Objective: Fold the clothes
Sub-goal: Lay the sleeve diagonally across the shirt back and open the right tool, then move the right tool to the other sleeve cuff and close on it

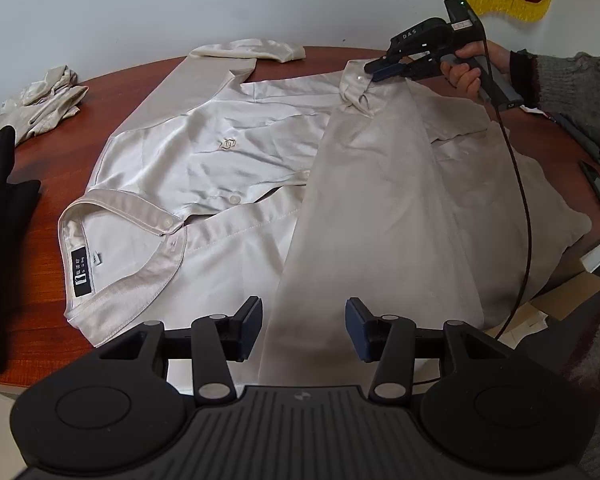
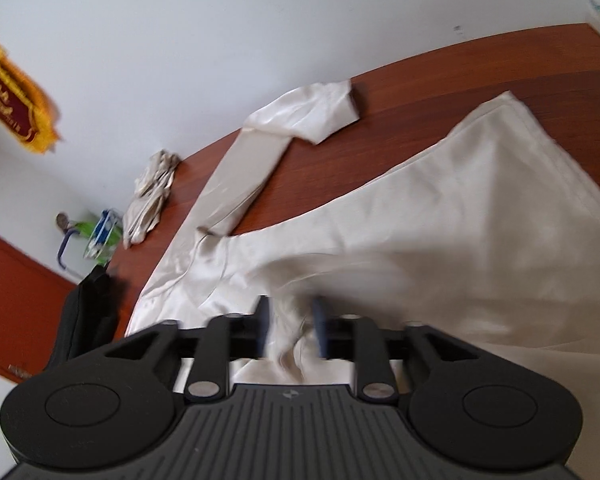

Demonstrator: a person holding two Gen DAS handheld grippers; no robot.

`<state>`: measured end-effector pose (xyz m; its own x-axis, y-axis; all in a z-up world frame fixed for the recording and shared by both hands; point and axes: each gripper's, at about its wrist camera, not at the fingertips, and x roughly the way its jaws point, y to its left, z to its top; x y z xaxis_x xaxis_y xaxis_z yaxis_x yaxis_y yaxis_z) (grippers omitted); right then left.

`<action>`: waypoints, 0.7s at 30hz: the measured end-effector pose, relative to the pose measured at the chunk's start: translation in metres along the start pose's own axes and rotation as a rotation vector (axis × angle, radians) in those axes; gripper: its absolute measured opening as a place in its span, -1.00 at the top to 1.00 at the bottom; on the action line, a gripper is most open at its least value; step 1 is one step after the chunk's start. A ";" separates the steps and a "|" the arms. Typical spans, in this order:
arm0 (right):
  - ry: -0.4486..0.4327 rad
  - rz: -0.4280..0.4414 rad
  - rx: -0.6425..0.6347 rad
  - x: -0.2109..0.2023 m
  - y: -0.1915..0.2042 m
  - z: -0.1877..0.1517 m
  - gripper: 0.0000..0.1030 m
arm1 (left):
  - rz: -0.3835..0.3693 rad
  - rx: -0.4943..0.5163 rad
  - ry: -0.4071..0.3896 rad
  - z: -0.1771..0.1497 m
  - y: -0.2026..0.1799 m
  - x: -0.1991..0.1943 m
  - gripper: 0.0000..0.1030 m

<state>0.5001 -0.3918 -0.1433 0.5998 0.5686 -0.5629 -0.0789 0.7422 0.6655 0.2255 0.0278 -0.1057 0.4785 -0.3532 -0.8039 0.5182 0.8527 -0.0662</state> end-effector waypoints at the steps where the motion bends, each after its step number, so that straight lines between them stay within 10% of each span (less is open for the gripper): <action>1: -0.009 -0.004 0.008 -0.003 -0.001 0.000 0.24 | 0.001 -0.001 0.000 0.000 0.000 0.000 0.07; 21: 0.013 -0.146 -0.162 -0.033 0.039 -0.003 0.24 | 0.033 -0.041 -0.065 0.027 0.004 0.005 -0.23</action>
<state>0.4747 -0.3799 -0.1004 0.6038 0.4550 -0.6545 -0.1200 0.8636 0.4897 0.2496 0.0193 -0.0938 0.5404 -0.3473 -0.7663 0.4721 0.8791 -0.0655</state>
